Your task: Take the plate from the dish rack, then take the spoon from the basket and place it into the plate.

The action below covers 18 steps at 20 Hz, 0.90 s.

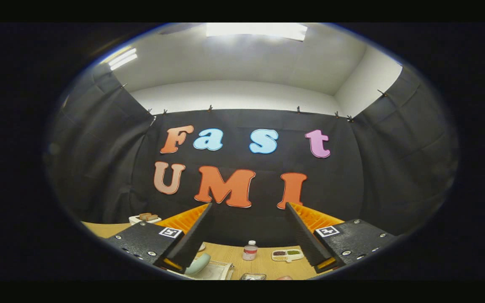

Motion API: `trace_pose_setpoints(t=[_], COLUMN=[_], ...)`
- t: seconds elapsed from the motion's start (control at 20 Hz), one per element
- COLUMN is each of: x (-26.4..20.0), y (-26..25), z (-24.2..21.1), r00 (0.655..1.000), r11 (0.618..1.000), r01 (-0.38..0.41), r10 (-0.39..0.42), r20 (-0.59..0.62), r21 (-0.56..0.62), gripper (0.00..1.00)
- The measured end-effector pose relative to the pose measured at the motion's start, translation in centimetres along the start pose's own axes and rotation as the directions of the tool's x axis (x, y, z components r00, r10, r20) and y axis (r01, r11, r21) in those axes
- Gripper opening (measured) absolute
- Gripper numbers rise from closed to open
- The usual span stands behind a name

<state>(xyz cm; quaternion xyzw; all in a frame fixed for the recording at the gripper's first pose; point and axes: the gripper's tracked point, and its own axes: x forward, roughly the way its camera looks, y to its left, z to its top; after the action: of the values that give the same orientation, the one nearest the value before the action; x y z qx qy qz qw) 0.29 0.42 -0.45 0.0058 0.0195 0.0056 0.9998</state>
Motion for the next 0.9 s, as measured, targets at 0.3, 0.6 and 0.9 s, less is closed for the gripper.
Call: trace_pose_setpoints(t=[0.3,0.6,0.9], x=[0.9,2.6,3.9], y=[1.7,4.0,7.3], z=[-2.5,-5.4,-13.7], r00=[0.997,0.986,0.874], r11=[0.999,0.997,0.983], r01=[-0.032,-0.068,-0.108], r10=[0.033,0.071,0.166], r20=[-0.072,-0.151,-0.458], r21=[0.016,0.026,0.150], gripper=[0.99,0.99,0.99])
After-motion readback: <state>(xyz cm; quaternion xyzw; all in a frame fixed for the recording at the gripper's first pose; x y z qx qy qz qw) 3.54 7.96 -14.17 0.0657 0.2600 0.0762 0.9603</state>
